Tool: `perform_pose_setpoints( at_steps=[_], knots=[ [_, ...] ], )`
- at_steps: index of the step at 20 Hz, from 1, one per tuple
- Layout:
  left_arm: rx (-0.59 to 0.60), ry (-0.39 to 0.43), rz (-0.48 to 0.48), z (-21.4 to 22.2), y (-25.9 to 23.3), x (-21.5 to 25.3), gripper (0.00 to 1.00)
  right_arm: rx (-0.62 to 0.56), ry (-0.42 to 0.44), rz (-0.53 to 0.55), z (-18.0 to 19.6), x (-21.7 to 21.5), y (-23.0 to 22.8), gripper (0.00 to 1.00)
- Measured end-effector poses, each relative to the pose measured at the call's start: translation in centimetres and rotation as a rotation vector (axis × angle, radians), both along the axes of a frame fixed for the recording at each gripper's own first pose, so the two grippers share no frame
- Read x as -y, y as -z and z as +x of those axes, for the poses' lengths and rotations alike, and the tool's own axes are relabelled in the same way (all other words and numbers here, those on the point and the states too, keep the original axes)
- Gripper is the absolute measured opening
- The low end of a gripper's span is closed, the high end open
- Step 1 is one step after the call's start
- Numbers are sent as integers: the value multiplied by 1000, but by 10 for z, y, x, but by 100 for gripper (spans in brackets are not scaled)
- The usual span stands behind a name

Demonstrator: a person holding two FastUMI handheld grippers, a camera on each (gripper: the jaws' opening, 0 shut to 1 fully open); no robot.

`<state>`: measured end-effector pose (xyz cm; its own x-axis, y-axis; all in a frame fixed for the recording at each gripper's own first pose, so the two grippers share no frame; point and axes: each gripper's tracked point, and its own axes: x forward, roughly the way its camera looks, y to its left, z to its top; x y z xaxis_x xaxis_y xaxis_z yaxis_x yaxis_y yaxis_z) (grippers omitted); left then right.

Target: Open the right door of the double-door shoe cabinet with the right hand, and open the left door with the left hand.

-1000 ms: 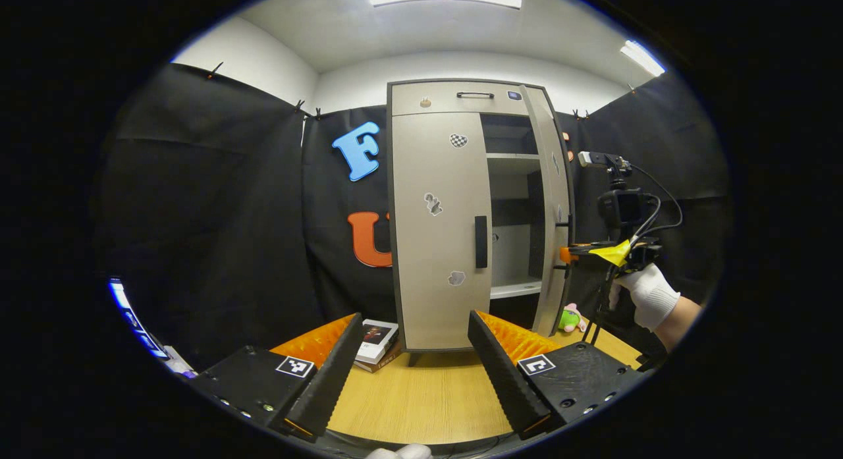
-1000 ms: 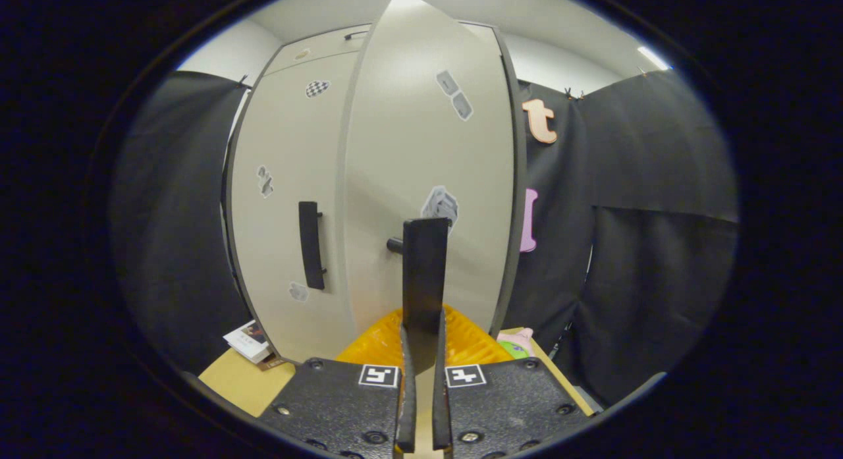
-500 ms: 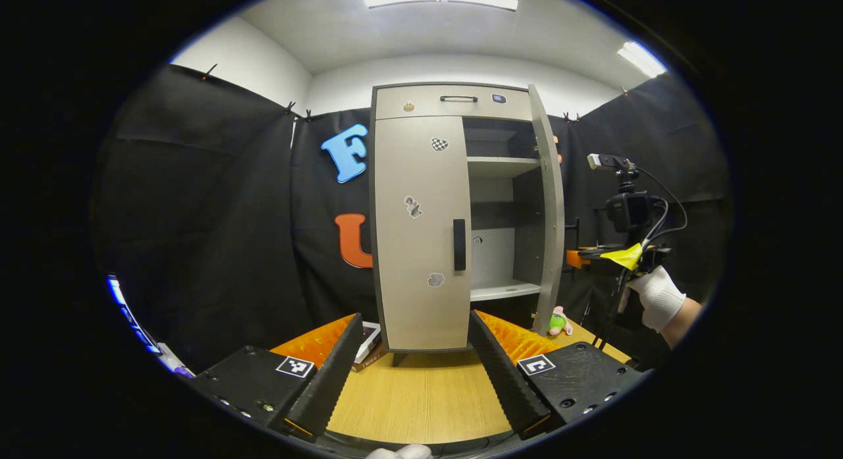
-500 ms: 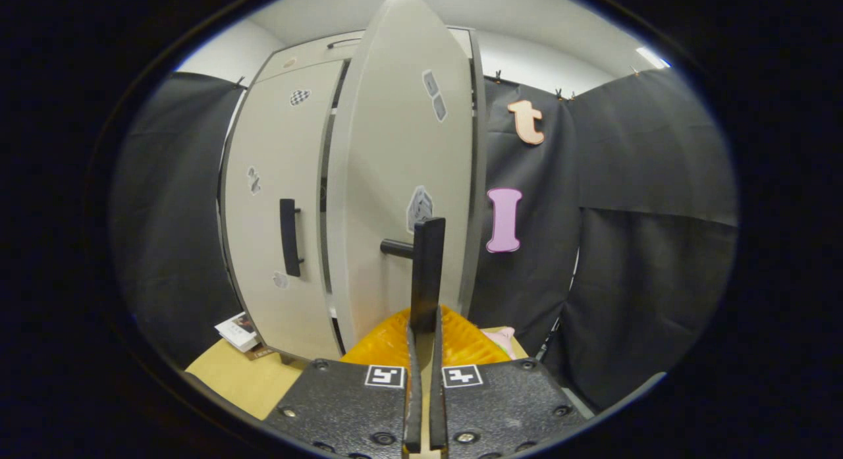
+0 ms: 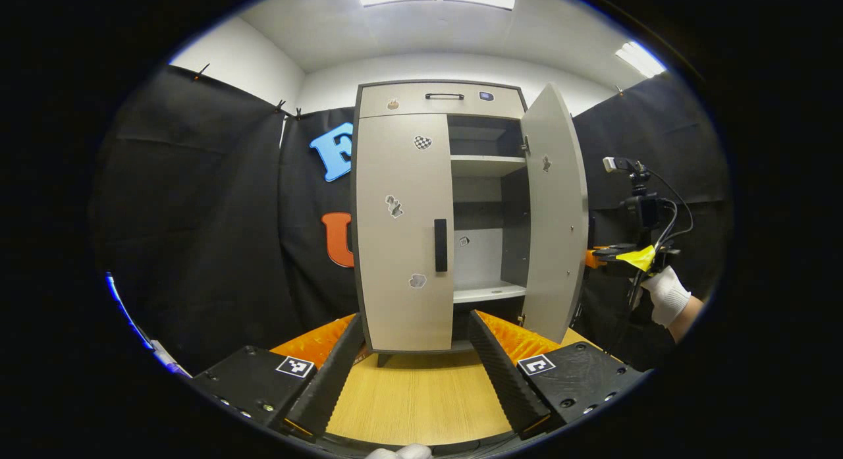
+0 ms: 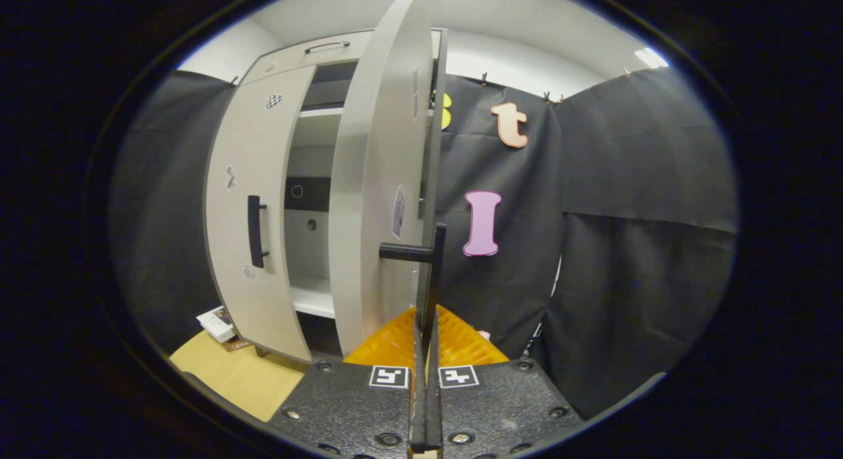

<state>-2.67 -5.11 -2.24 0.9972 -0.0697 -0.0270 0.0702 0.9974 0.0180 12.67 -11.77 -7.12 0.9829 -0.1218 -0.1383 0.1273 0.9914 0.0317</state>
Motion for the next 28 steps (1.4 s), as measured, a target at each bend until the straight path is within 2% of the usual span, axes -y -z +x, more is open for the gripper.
perform_pose_setpoints(
  at_steps=[4, 11, 16, 19, 21, 25, 28],
  knots=[
    [-4, 19, -11, 4, -1, 15, 96, -3, -41, 66, -2, 21, 4, 4],
    [1, 28, 3, 2, -4, 24, 96, -24, -53, 56, -3, 21, 3, 4],
    [-1, 29, -5, 2, -3, 14, 96, 1, -35, 51, -25, 20, -15, 4],
    [1, 30, -4, 1, -4, 8, 96, 21, 37, -3, -46, 31, -26, 5],
    [1, 34, -4, 1, -4, 2, 96, 27, 43, -8, -62, 23, -35, 17],
    [-10, 29, 11, 5, 0, -12, 96, 57, 15, 13, -93, -3, -43, 100],
    [-20, 22, 26, 11, 5, -23, 96, 81, -9, 16, -116, -30, -39, 100]
  ],
)
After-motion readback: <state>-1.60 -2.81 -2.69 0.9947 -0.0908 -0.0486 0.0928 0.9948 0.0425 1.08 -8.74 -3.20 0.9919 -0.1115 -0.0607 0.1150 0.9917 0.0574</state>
